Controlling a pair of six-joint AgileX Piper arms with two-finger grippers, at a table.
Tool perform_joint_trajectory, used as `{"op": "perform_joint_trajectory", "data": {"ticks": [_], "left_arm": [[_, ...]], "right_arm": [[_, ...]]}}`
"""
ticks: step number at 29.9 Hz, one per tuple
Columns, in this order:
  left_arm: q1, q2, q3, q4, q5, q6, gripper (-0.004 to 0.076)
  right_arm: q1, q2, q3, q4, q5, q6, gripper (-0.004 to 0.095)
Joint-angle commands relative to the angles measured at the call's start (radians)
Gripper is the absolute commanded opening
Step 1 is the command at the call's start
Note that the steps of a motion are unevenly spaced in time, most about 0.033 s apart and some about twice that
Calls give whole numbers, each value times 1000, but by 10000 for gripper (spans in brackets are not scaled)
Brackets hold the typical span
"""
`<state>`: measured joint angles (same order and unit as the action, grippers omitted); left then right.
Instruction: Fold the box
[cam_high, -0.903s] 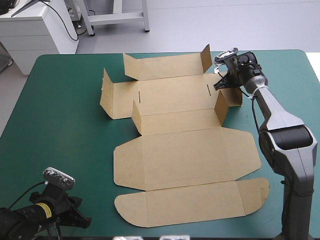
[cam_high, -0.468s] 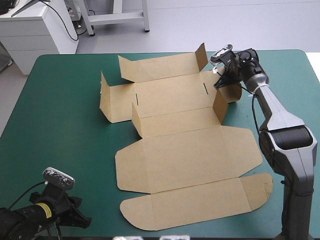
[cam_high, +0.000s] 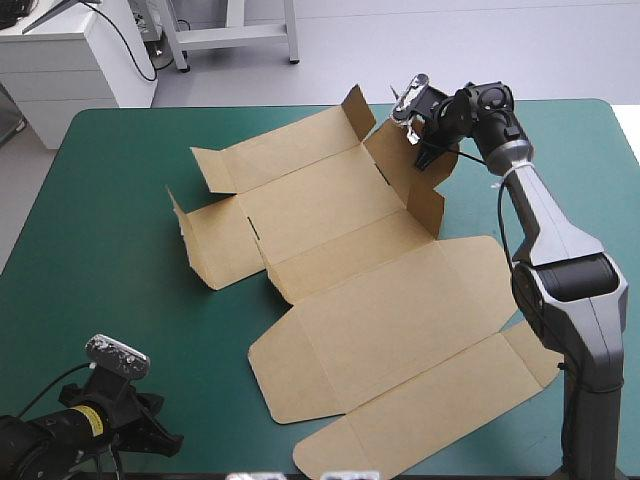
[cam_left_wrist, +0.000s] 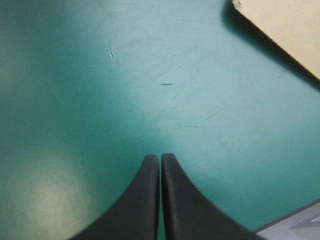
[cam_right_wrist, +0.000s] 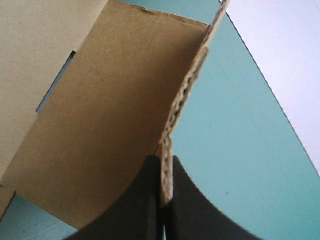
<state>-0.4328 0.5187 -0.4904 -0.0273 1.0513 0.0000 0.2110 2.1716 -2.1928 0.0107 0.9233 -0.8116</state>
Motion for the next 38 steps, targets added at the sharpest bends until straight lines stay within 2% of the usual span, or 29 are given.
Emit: {"op": "perform_joint_trajectory", "data": {"ticks": [1,13,23,38], "left_arm": [[-4,3,-23,-9,-37,-10,-8],[-4,3,-23,-9,-37,-10,-8],[-4,3,-23,-9,-37,-10,-8],[-4,3,-23,-9,-37,-10,-8]], "right_arm": [[29,-66,-37,12,-76,-120,-21],[196,-66,-37,71,-265,-340,-21],[262,-66,-37,247,-261,-530,-21],[291,-66,-37,401,-151,-723,-21]]}}
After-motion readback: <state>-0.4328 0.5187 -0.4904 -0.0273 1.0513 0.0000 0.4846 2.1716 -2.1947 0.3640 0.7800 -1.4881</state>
